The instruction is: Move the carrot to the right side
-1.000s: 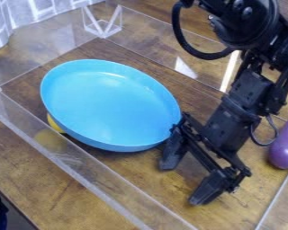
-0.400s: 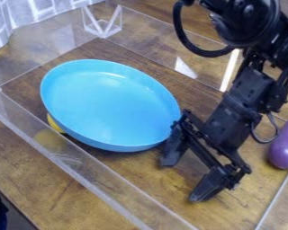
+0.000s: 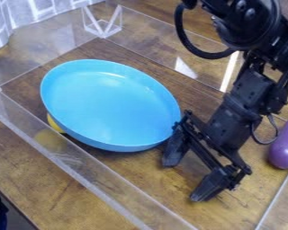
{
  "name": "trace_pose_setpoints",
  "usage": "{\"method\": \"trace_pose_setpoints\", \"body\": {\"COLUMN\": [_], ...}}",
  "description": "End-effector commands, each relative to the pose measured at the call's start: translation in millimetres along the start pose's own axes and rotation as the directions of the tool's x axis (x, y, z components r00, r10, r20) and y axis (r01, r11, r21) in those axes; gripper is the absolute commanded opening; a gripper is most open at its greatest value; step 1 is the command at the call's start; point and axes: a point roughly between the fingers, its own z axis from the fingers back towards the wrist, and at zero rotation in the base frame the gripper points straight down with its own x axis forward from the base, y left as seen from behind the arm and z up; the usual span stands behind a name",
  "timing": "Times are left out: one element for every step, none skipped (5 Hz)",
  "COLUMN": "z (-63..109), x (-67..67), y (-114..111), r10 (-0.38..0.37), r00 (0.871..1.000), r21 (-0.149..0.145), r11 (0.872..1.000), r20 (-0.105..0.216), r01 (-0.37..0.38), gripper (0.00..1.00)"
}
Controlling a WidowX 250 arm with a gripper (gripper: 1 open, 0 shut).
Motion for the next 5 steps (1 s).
{"method": "trace_pose_setpoints", "body": {"z": [12.9,12.0,11.1,10.6,10.2], "x": [2.5,4.3,6.1,7.7,9.7], "y": [4.6,5.9,7.1,8.5,9.2], "r10": [0.009,0.011,0.012,0.014,0.014], "r00": [0.999,0.999,0.999,0.999,0.999], "r21": [0.002,0.007,0.011,0.016,0.020], "r11": [1.000,1.000,1.000,1.000,1.000], "r20": [0.051,0.050,0.049,0.048,0.048], "r01": [-0.009,-0.011,-0.013,-0.015,-0.015], "gripper": [1.00,1.00,1.00,1.00,1.00]}}
